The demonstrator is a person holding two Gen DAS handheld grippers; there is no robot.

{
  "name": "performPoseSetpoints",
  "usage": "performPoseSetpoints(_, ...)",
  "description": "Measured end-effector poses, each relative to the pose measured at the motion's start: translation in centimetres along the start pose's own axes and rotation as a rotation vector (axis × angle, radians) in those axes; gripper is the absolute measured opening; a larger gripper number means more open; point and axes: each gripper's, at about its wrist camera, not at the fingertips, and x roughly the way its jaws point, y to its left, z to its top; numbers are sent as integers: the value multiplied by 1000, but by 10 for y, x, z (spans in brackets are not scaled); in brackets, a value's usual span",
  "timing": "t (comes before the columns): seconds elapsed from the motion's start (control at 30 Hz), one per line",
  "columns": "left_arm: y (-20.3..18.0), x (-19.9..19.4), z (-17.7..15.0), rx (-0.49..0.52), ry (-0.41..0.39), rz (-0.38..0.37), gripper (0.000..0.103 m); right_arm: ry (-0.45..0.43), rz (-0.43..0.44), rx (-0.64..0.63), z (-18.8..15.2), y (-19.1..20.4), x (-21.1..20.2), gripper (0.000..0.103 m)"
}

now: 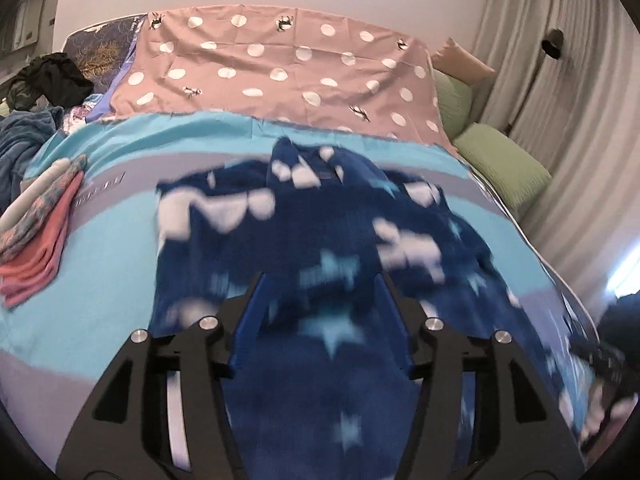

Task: Fold small clothes

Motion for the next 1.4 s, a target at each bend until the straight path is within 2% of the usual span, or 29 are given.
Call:
performPoseSetpoints(0.13, -5, -43, -53, 23, 5, -31, 57, 51, 182, -117, -11, 41, -4, 70)
performPoseSetpoints(0.23, -12, -65, -92, 15, 14, -69, 57, 142, 365, -225, -31, 80, -6, 52)
performPoseSetpoints(0.33, -11, -76, -118, -7, 24, -75, 57, 240, 513, -267, -56, 106, -8, 50)
performPoseSetpoints(0.53, -9, -90, -142, -15, 23, -8, 58, 370, 616, -301, -99, 127, -6, 50)
performPoseSetpoints(0.63, -5, -101, -145, -35, 7, -2, 58, 394, 607, -311, -109, 137, 3, 51)
performPoseSetpoints(0.67, -4, -105, -145, -34, -3, 3, 58, 396, 610, -304, -111, 139, 5, 47)
performPoseSetpoints(0.7, -4, -109, -146, -32, -11, 8, 58, 400, 628, -281, -110, 141, 8, 35)
performPoseSetpoints(0.73, -4, -115, -147, -30, -21, 14, 58, 410, 666, -260, -108, 142, 8, 5)
performPoseSetpoints(0.77, -3, -119, -148, -29, -28, 19, 59, 413, 692, -243, -105, 143, 5, 6)
performPoseSetpoints(0.83, 0, -131, -151, -33, -45, 34, 60, 351, 691, -246, -95, 141, -11, 5)
performPoseSetpoints(0.9, 6, -144, -158, -44, -53, 53, 61, 327, 691, -210, -87, 132, -25, 5)
performPoseSetpoints(1.1, 21, -164, -191, -82, -11, 65, 61, 349, 637, -161, -96, 109, -27, 4)
performPoseSetpoints(1.2, 23, -166, -207, -81, 25, 94, 62, 382, 683, -117, -106, 105, -22, 9)
performPoseSetpoints(1.23, 23, -166, -210, -84, 34, 97, 62, 395, 690, -116, -108, 107, -21, 25)
performPoseSetpoints(1.27, 25, -167, -214, -93, 44, 94, 62, 400, 687, -124, -109, 107, -22, 44)
performPoseSetpoints(1.33, 26, -167, -219, -104, 58, 82, 63, 395, 650, -181, -115, 115, -25, 48)
performPoseSetpoints(1.4, 25, -165, -223, -104, 67, 75, 64, 408, 661, -223, -120, 124, -26, 48)
